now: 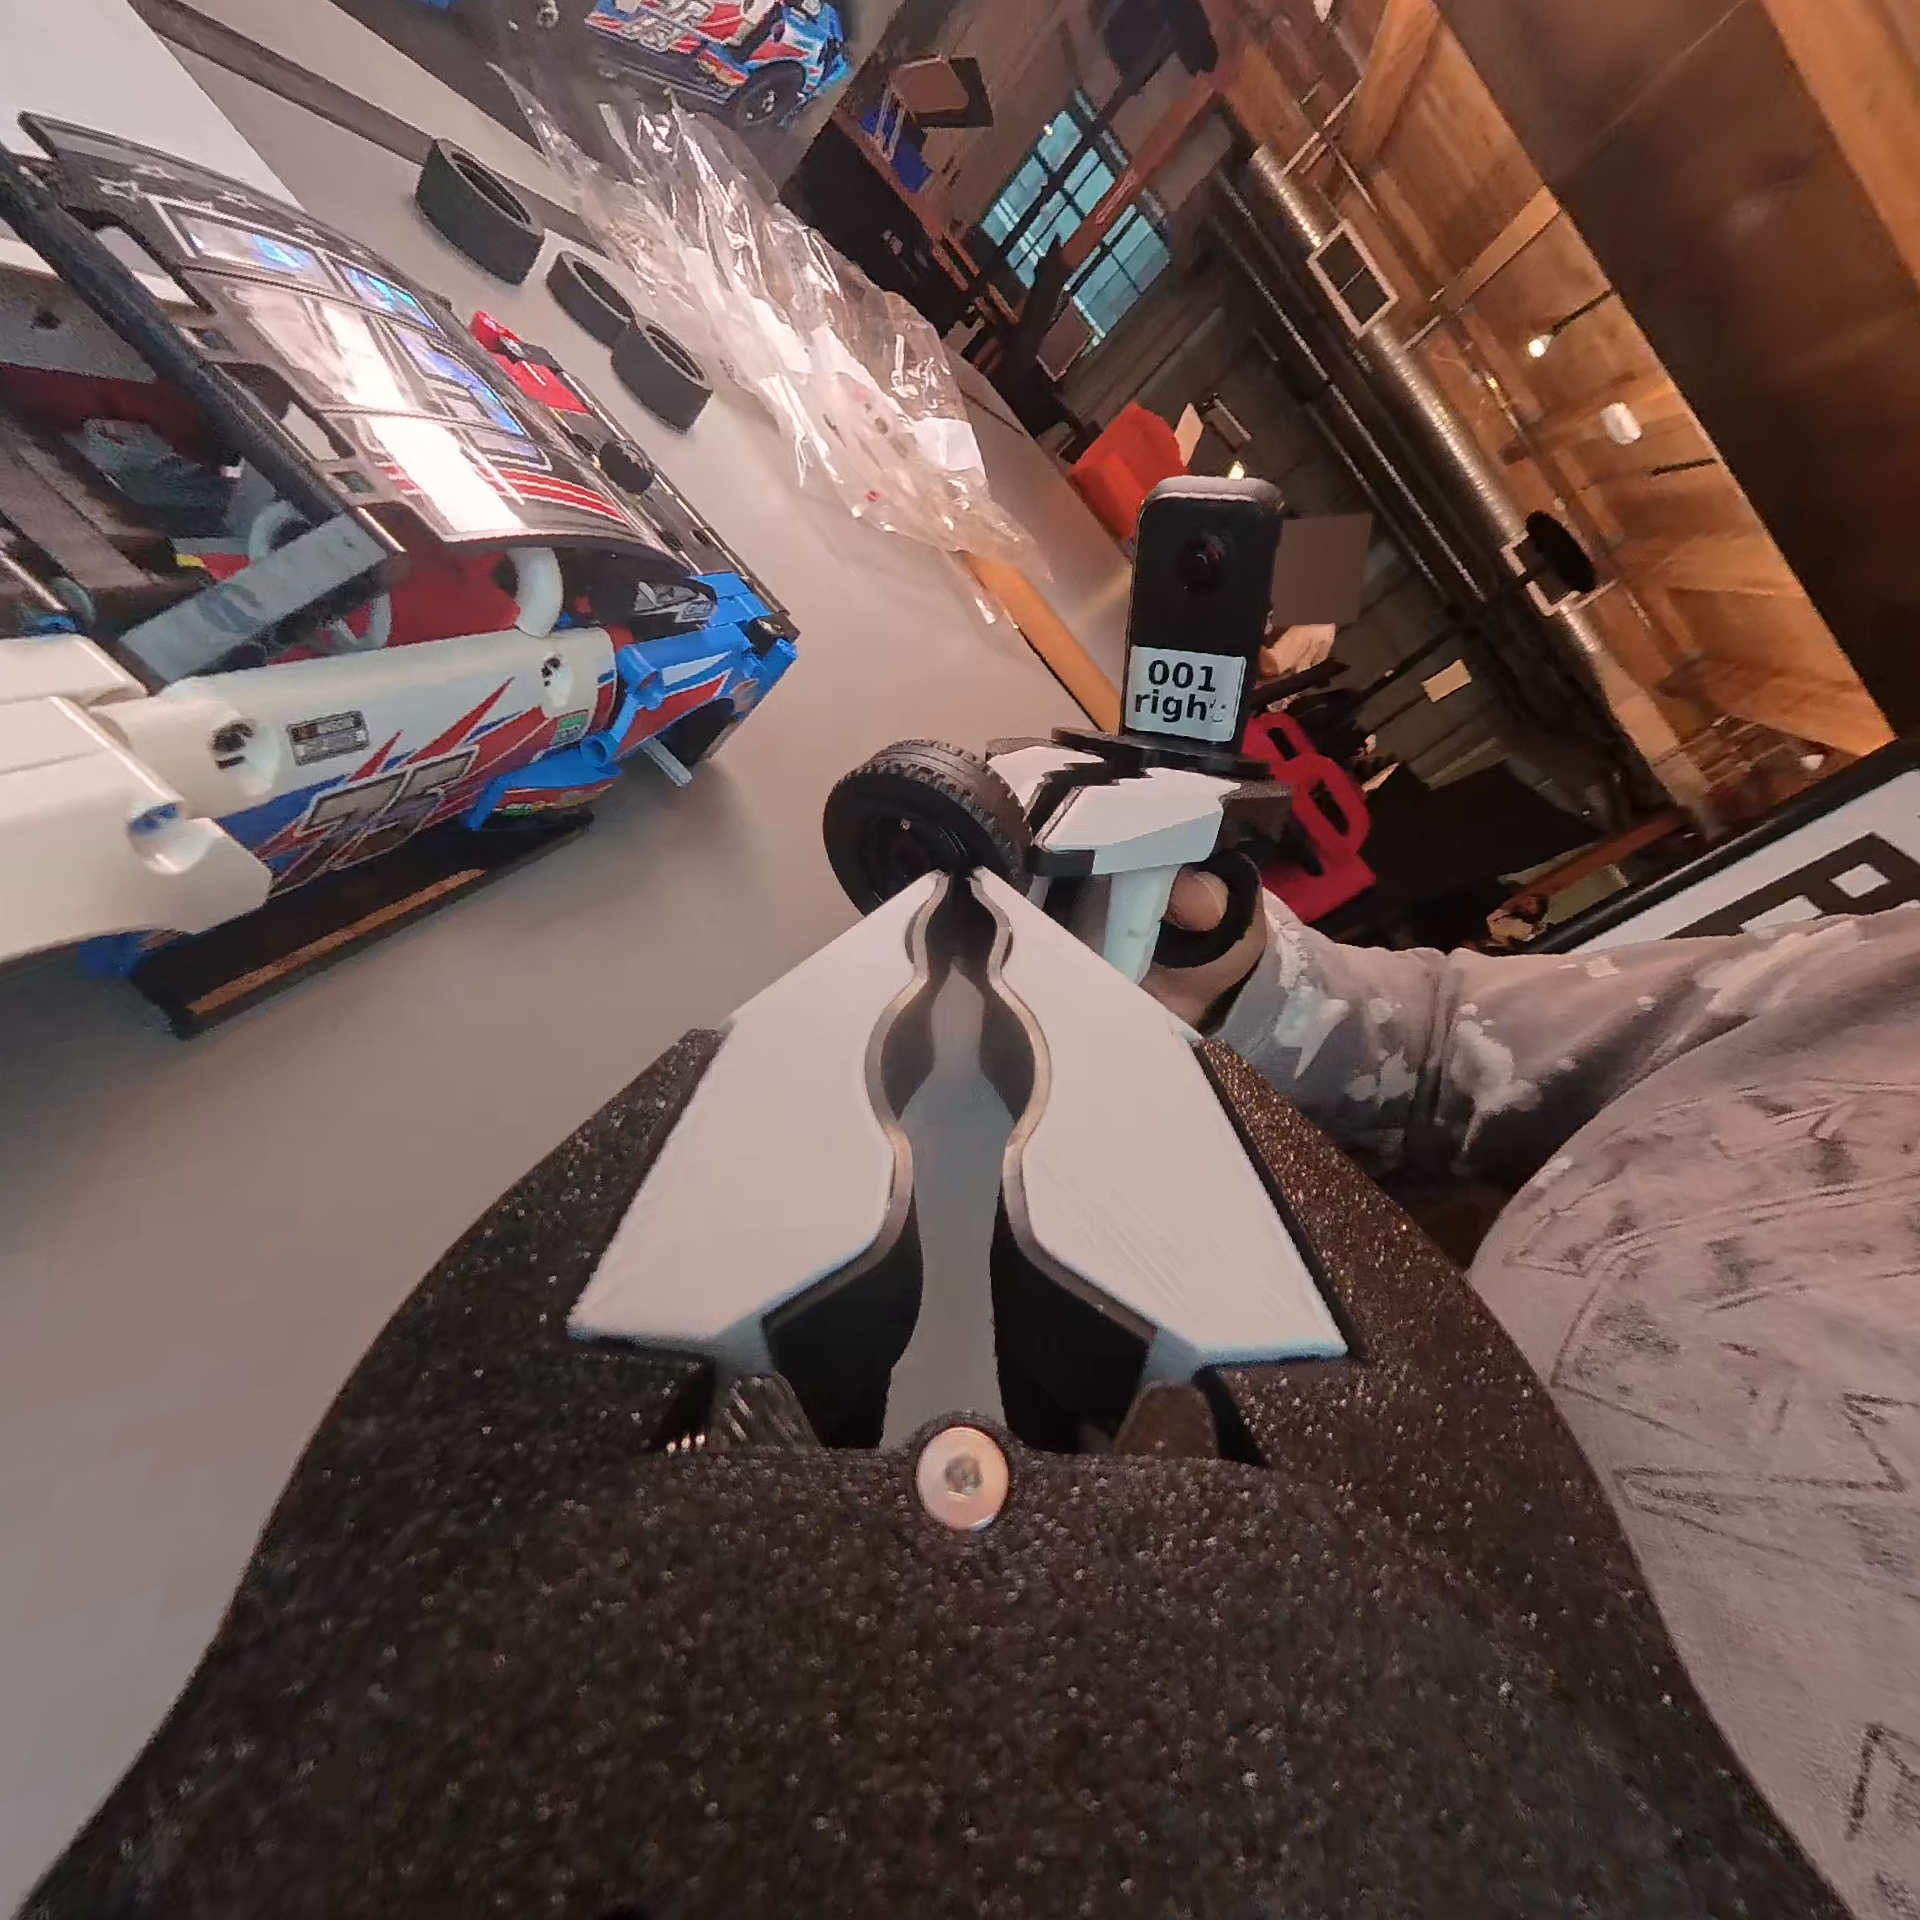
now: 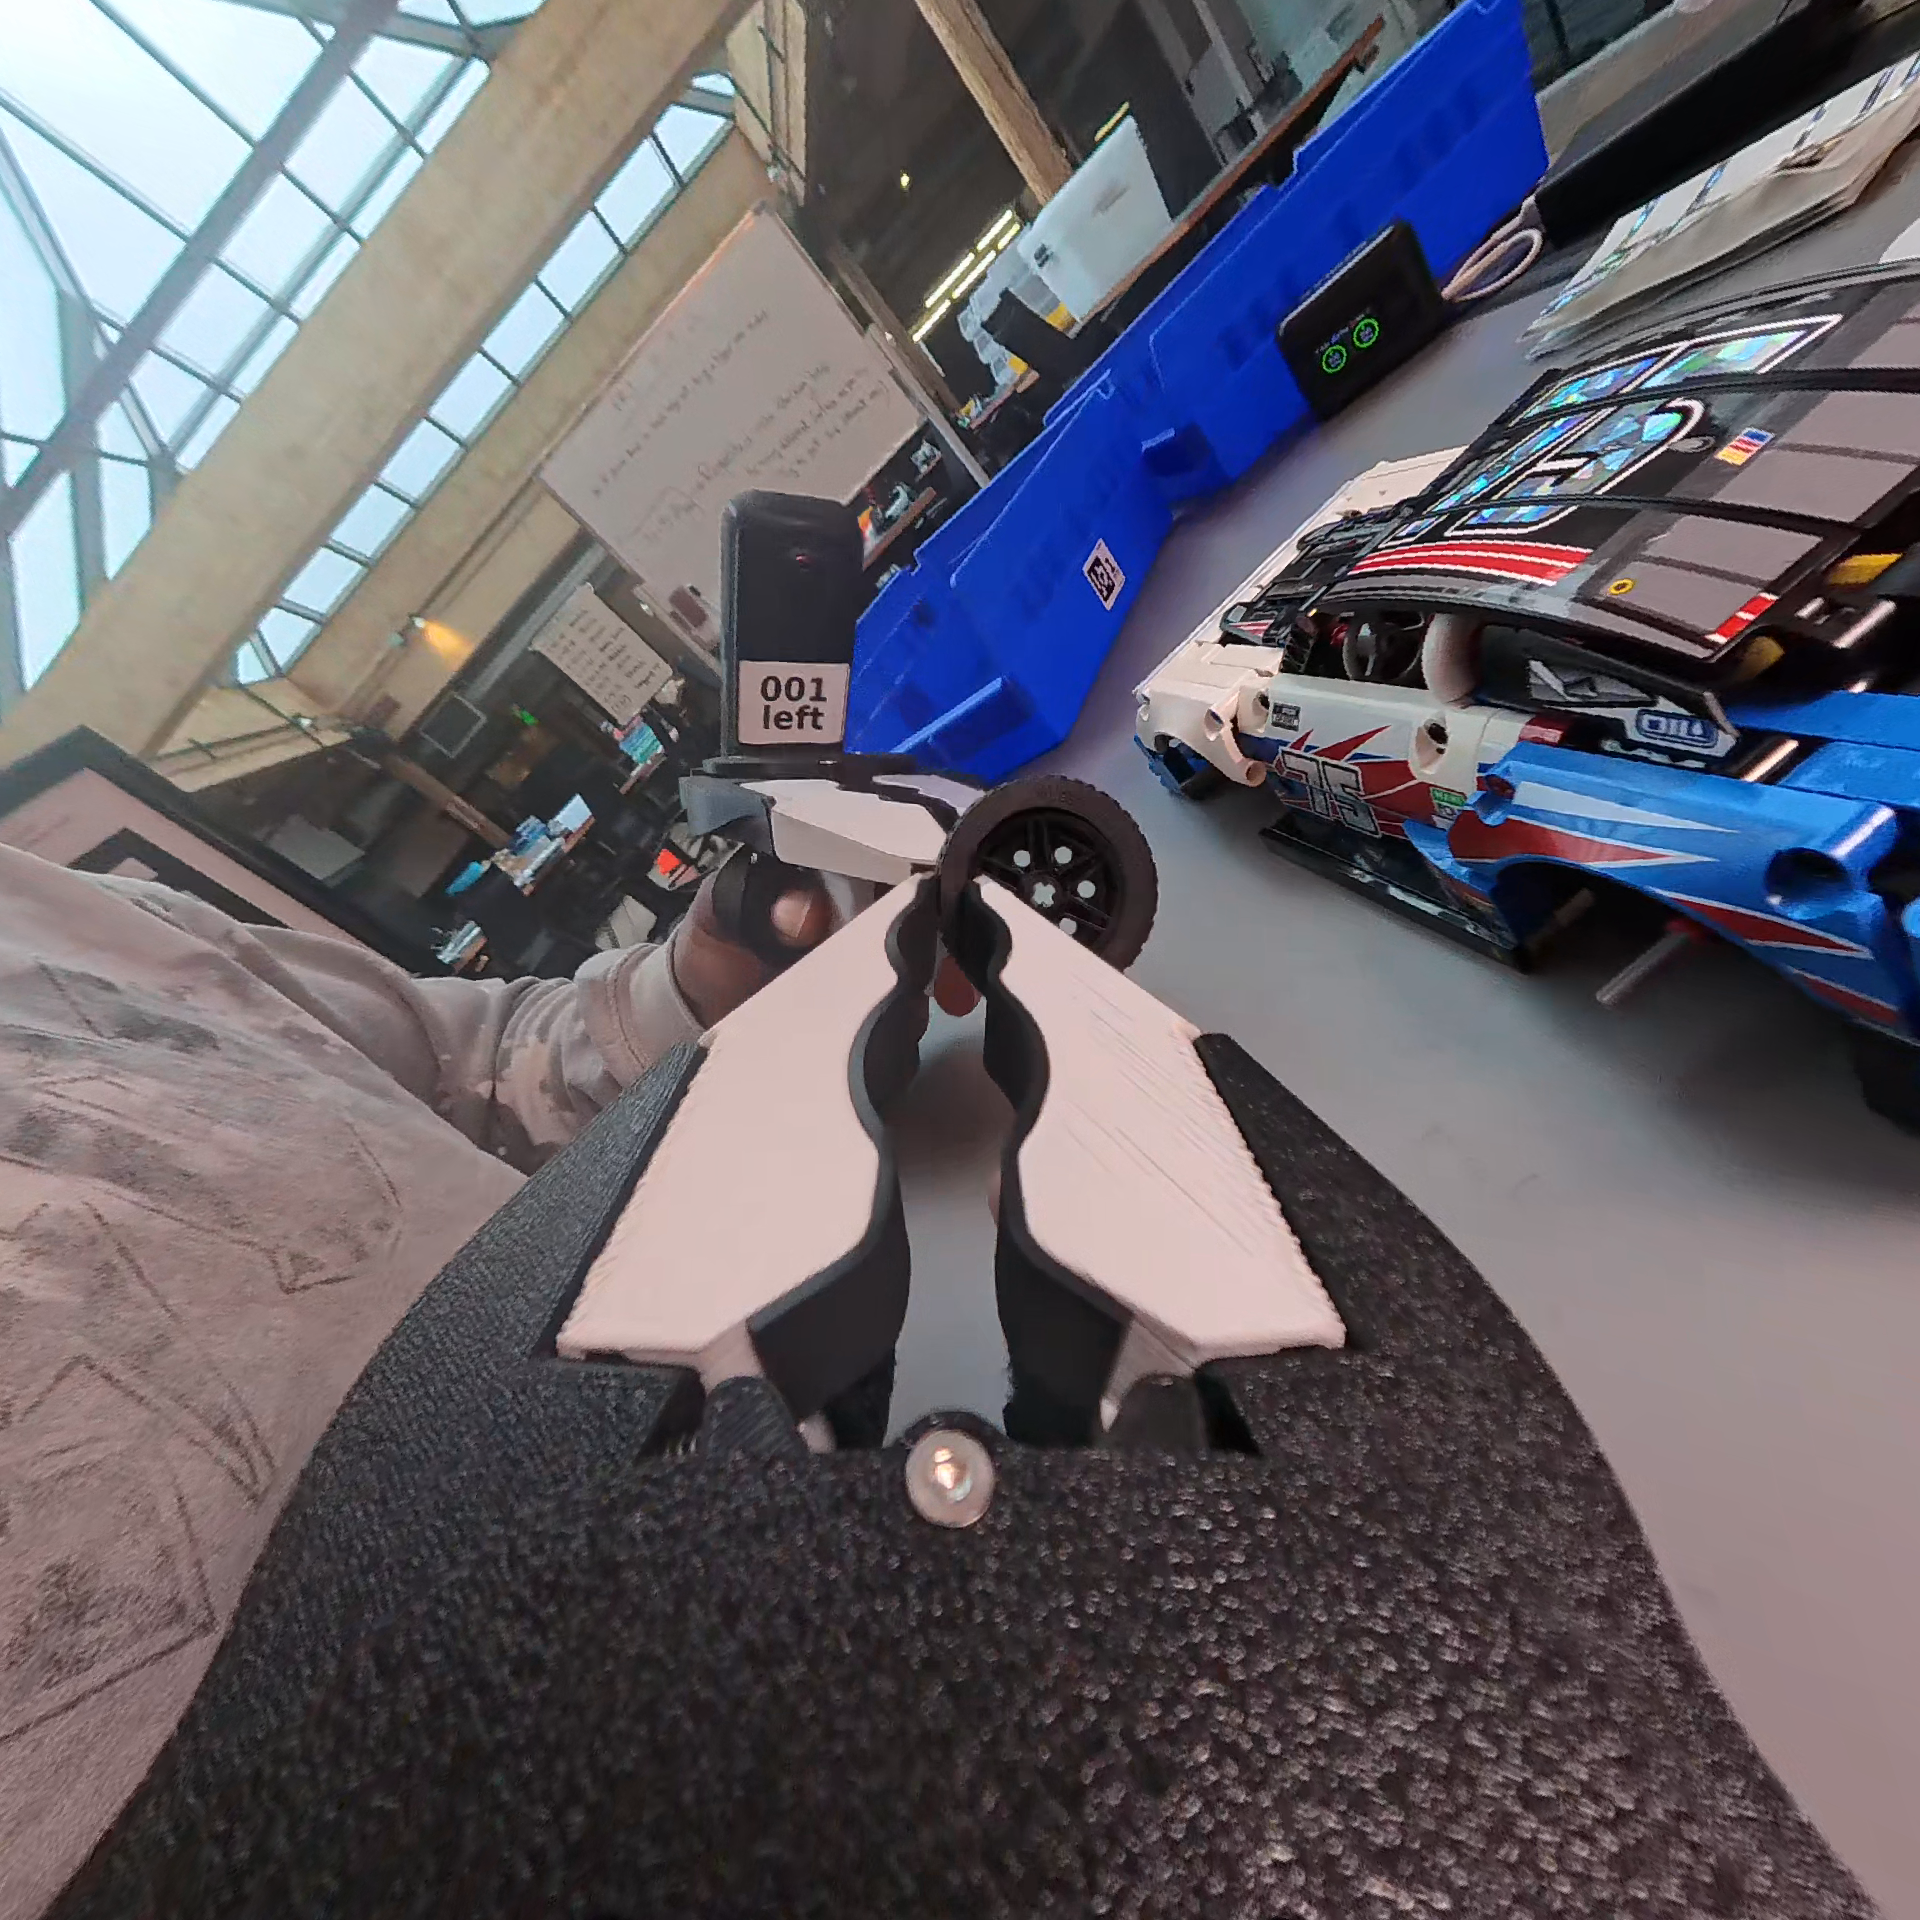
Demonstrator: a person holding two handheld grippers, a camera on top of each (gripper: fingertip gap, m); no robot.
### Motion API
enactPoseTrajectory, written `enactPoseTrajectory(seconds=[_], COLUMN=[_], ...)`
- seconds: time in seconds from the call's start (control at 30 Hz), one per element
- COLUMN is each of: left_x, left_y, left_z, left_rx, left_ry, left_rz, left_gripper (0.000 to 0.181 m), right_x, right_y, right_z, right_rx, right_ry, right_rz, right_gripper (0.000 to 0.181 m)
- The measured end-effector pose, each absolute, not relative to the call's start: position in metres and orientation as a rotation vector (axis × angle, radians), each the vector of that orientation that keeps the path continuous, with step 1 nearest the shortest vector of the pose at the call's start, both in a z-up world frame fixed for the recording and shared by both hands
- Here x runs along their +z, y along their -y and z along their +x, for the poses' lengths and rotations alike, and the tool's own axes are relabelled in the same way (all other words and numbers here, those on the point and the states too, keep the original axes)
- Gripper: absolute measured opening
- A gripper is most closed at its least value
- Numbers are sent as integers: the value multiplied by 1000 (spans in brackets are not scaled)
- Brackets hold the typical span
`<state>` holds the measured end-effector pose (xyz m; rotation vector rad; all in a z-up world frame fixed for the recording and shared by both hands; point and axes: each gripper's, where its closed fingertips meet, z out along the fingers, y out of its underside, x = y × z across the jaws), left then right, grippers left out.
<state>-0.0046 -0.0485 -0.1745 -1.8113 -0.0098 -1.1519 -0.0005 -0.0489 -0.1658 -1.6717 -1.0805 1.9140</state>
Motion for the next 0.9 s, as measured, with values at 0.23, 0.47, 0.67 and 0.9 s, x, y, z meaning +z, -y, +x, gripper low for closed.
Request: enactPoseTrajectory(seconds=[0.23, 0.47, 0.67, 0.9], left_x=[-190, -176, -171, -156], left_y=[51, 50, 50, 57], left_z=[-32, -3, 1, 3], left_rx=[-965, -1228, -1437, -1576], left_ry=[-5, -5, 97, 100], left_rz=[-1903, -1824, -1744, -1628], left_gripper=[0, 14, 9, 1], right_x=[-168, -165, -163, -147], right_y=[34, 40, 47, 66], right_z=[7, 4, 3, 7], right_rx=[1816, 1927, 2011, 2169], right_ry=[1066, 1057, 1047, 1086], right_rz=[-1685, -1680, -1675, -1567], right_gripper=[0, 0, 0, 0])
